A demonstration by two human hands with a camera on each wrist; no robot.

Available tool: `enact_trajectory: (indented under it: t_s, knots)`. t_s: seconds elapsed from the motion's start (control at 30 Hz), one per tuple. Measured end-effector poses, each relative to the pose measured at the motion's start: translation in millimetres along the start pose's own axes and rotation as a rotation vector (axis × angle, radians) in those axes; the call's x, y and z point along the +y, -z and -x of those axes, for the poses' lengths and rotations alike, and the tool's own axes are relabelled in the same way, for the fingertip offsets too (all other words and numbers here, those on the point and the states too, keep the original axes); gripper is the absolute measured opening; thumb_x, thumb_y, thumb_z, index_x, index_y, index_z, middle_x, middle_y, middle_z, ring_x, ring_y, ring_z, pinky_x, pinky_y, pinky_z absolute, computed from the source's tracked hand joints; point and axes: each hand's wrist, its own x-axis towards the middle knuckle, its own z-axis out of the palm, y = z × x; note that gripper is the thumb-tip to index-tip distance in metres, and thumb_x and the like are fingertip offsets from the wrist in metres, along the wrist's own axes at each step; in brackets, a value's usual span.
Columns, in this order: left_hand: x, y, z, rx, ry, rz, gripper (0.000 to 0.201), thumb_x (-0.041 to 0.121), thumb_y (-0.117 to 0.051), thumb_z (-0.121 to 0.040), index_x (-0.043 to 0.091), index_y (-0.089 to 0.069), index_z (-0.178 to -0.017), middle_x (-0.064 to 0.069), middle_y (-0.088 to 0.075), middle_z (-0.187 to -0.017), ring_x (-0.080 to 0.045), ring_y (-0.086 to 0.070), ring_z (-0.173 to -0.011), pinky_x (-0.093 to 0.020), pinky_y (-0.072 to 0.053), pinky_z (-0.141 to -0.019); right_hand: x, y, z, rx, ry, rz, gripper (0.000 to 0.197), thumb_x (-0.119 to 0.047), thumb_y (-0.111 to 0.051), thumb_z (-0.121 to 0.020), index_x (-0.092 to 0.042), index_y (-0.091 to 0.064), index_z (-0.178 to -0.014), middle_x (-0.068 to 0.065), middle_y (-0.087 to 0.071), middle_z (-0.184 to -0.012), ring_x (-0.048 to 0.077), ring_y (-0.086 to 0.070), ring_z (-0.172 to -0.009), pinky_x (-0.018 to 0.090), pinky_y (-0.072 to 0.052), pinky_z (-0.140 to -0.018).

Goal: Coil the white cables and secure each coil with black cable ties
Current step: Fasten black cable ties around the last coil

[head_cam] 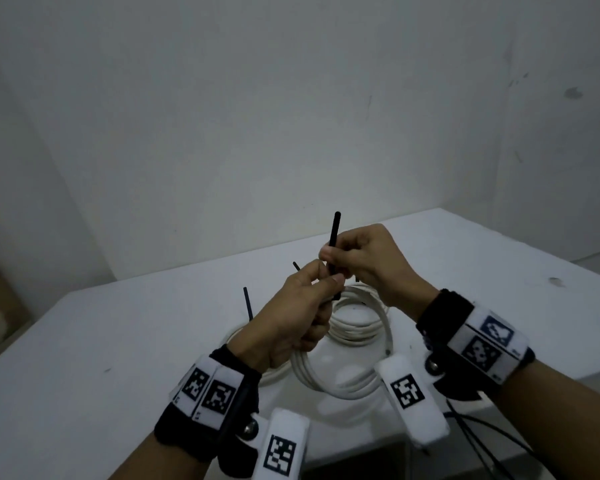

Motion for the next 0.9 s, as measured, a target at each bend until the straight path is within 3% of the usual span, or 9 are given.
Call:
enact_trajectory:
  t_s: [0.1,0.2,0.37,0.47,0.57,0.67,0.77,0.83,0.9]
  knots:
    - [-4,2,2,0.015,0.051,0.007,0.027,0.032,-0.045,-0.100,0.022,-0.038,-0.076,0.005,-0.022,-0.050,-0.007,-0.012,-0.038,-0.012,-0.010,-0.039,11,-10,0,-0.003,-0.006,0.093,0.022,-0.013,-0.070,-0.081,-0.003,-0.068,-0.061,0.002,-0.058,-0.048,0.005,-0.049,-0.041,0.018,-0.039,-0.048]
    - [-10,11,2,0.013,0.118,0.112,0.032,0.033,-0.048,-0.098,0.023,-0.033,-0.071,0.005,-0.021,-0.050,-0.006,-0.013,-0.035,-0.011,-0.009,-0.038,12,-12,1,-0.074,-0.070,0.028,0.026,-0.016,-0.068,-0.084,-0.010,-0.065,-0.059,0.000,-0.058,-0.048,0.014,-0.049,-0.043,0.021,-0.038,-0.044]
    - [-13,36,3,0.066,0.127,0.369,0.024,0.036,-0.058,-0.088,0.022,-0.042,-0.076,0.005,-0.025,-0.044,-0.004,-0.017,-0.029,-0.008,-0.011,-0.034,2,1,13,-0.230,-0.239,-0.094,0.028,-0.034,-0.059,-0.090,-0.014,-0.062,-0.109,0.010,-0.072,-0.084,0.022,-0.062,-0.065,0.024,-0.045,-0.046]
    - [-12,56,0,0.136,0.110,0.515,0.025,0.037,-0.063,-0.077,0.018,-0.046,-0.079,0.006,-0.026,-0.043,-0.004,-0.021,-0.027,-0.009,-0.013,-0.028,10,2,32,-0.293,-0.239,0.036,0.026,-0.027,-0.062,-0.089,-0.022,-0.061,-0.115,0.010,-0.073,-0.084,0.022,-0.063,-0.060,0.026,-0.049,-0.043]
    - [-16,66,-1,0.186,0.126,0.536,0.021,0.031,-0.062,-0.081,0.016,-0.049,-0.082,0.005,-0.030,-0.044,-0.005,-0.026,-0.028,-0.011,-0.018,-0.028,21,-8,41,-0.262,-0.227,0.104,0.033,-0.015,-0.064,-0.088,-0.022,-0.060,-0.120,0.008,-0.071,-0.079,0.022,-0.062,-0.053,0.028,-0.050,-0.039]
    - [-25,68,1,0.249,0.112,0.453,0.011,0.020,-0.058,-0.090,0.010,-0.054,-0.087,-0.001,-0.044,-0.053,-0.010,-0.043,-0.039,-0.018,-0.036,-0.034,27,-19,42,-0.187,-0.237,0.047,0.035,-0.007,-0.061,-0.089,-0.013,-0.060,-0.123,0.009,-0.067,-0.072,0.020,-0.059,-0.051,0.031,-0.052,-0.039]
    - [-34,73,9,0.369,0.042,0.389,0.011,0.007,-0.059,-0.090,0.001,-0.061,-0.099,-0.011,-0.058,-0.073,-0.020,-0.062,-0.065,-0.031,-0.056,-0.054,29,-29,41,-0.122,-0.257,-0.004,0.033,-0.003,-0.056,-0.090,-0.006,-0.058,-0.123,0.009,-0.063,-0.070,0.016,-0.053,-0.046,0.032,-0.052,-0.040]
    - [-42,79,19,0.425,0.035,0.340,0.018,-0.001,-0.056,-0.090,-0.001,-0.058,-0.107,-0.016,-0.061,-0.083,-0.025,-0.064,-0.075,-0.037,-0.058,-0.063,33,-33,38,-0.088,-0.265,-0.007,0.031,-0.003,-0.055,-0.091,-0.005,-0.058,-0.122,0.009,-0.064,-0.070,0.016,-0.053,-0.045,0.035,-0.054,-0.043]
    - [-51,84,30,0.429,0.055,0.218,0.018,-0.001,-0.056,-0.090,-0.001,-0.061,-0.107,-0.016,-0.065,-0.083,-0.025,-0.065,-0.072,-0.035,-0.056,-0.062,37,-37,36,-0.075,-0.286,-0.025,0.030,-0.004,-0.055,-0.092,-0.004,-0.058,-0.122,0.009,-0.064,-0.071,0.015,-0.054,-0.043,0.035,-0.054,-0.043]
